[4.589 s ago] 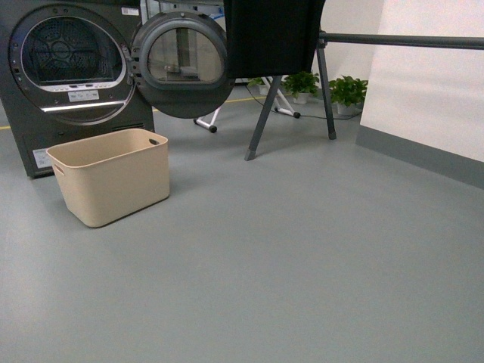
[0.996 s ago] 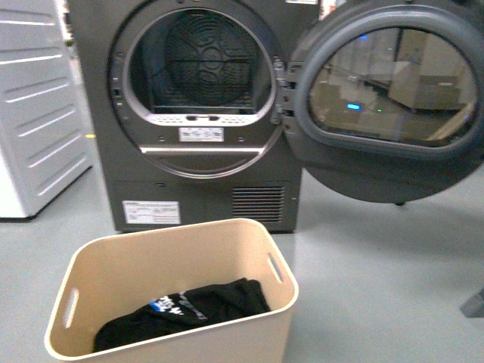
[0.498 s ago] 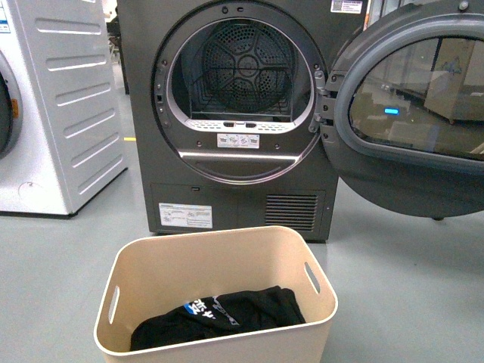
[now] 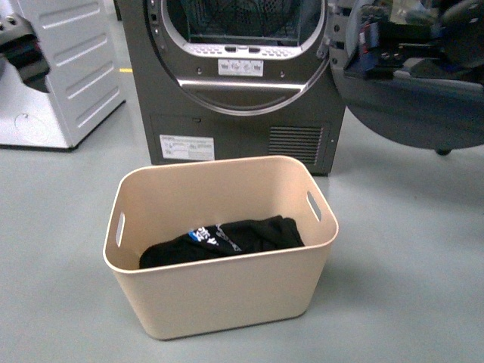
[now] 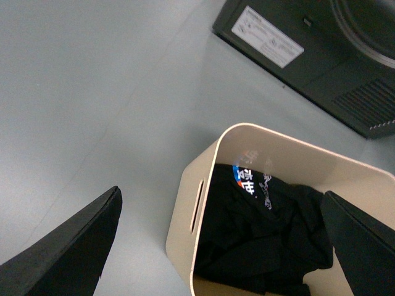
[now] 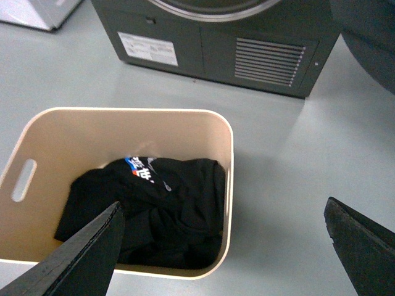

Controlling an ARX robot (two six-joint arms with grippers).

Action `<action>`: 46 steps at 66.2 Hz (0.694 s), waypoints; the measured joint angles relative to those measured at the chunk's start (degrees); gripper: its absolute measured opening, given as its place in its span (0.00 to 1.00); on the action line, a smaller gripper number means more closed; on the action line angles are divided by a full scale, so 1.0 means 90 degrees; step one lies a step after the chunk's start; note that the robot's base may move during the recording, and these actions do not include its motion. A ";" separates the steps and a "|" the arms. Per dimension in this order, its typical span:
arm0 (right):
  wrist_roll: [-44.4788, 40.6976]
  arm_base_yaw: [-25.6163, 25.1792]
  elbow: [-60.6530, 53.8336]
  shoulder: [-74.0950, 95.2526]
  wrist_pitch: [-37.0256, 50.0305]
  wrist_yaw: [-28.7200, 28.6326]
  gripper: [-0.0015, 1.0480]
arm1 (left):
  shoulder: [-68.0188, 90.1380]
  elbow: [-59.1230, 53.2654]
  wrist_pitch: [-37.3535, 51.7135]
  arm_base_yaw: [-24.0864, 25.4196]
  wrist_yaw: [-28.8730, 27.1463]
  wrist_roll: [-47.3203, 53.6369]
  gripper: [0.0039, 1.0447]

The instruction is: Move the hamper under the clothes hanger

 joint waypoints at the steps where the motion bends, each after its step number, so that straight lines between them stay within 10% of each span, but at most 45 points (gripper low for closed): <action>1: -0.0032 0.0044 0.0109 0.0177 -0.0010 0.0092 0.92 | 0.0153 0.0068 0.0005 -0.0061 0.0012 0.0032 0.94; 46: -0.1030 0.0629 0.3067 0.3927 -0.0704 0.1416 0.92 | 0.2011 0.0362 0.0151 -0.0707 0.0175 0.0367 0.94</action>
